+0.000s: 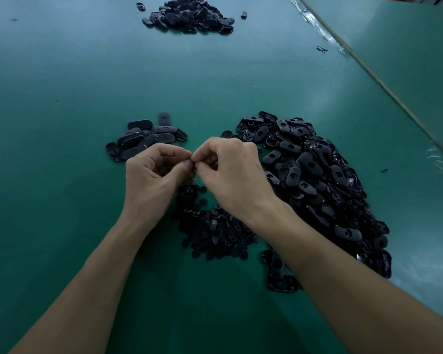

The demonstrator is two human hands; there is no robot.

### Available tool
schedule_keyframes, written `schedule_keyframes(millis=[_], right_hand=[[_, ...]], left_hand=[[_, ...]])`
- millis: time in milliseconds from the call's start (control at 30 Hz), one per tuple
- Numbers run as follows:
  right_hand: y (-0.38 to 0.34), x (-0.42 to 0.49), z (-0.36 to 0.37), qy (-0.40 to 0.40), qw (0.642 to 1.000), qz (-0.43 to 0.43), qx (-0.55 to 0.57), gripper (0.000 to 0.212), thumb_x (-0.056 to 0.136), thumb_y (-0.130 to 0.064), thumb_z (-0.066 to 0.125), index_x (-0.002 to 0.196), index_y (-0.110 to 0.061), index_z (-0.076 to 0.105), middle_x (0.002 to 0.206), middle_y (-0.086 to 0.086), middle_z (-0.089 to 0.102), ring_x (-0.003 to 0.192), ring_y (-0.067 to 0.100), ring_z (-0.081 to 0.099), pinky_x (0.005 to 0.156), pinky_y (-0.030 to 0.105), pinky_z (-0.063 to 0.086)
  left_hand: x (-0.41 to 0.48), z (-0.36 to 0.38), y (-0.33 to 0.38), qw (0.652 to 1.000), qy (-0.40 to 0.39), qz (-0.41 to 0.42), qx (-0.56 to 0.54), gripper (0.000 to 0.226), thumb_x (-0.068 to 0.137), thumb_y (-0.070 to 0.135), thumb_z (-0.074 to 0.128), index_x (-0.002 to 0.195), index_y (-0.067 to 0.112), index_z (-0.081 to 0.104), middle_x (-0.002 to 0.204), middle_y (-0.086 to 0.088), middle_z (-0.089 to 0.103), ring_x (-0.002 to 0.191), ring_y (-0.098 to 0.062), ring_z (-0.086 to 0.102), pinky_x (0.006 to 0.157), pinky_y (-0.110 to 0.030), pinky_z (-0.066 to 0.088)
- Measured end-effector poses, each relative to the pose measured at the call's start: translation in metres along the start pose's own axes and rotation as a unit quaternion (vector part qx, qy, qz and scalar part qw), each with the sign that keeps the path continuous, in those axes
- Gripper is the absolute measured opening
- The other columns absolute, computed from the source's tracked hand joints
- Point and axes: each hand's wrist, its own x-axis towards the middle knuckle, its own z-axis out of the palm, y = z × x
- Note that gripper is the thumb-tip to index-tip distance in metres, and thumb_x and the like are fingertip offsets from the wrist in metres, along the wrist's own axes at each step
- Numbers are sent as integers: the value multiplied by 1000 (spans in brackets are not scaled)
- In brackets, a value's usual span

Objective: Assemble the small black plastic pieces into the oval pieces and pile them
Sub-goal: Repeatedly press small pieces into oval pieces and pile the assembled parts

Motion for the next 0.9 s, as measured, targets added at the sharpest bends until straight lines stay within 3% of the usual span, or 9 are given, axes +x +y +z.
schedule_keyframes(millis=[233, 400, 633, 767, 900], right_hand=[[-2, -1, -2, -12, 1000, -3, 20, 18, 92, -8, 65, 103, -19, 75, 85, -5, 74, 82, 10, 70, 77, 34, 60], [-1, -4, -3, -34, 999, -11, 24, 20, 93, -6, 62, 105, -18, 73, 85, -6, 73, 85, 11, 69, 79, 32, 60], [-3, -4, -1, -9, 1000, 3, 9, 4, 93, -21, 66, 90, -23, 68, 79, -8, 69, 75, 7, 66, 71, 31, 59], [-1, 0, -3, -20, 997, 67, -13, 19, 95, -35, 64, 82, -22, 58, 77, -3, 65, 73, 14, 64, 65, 34, 55], [5, 4, -5, -62, 988, 117, 75, 23, 94, -39, 65, 88, -16, 69, 80, 2, 73, 72, 16, 72, 74, 43, 60]], left_hand=[[0, -1, 0, 999, -6, -14, -32, 9, 87, 3, 71, 95, 7, 68, 78, -1, 74, 66, -12, 70, 65, -22, 58], [0, -2, -1, 999, -11, -21, -36, 15, 83, 16, 73, 96, 10, 69, 85, -11, 76, 72, -19, 72, 68, -29, 61], [1, 1, -4, 999, 9, -23, -30, 13, 90, 5, 72, 98, 14, 67, 82, -4, 76, 70, -16, 73, 67, -28, 61], [1, 2, -2, 997, 27, -33, -62, 14, 90, 1, 70, 95, 13, 65, 75, 0, 74, 65, -13, 70, 63, -23, 58], [1, 1, 1, 995, 33, -34, -84, 12, 90, 3, 71, 94, 13, 65, 75, -1, 75, 65, -14, 70, 64, -22, 57]])
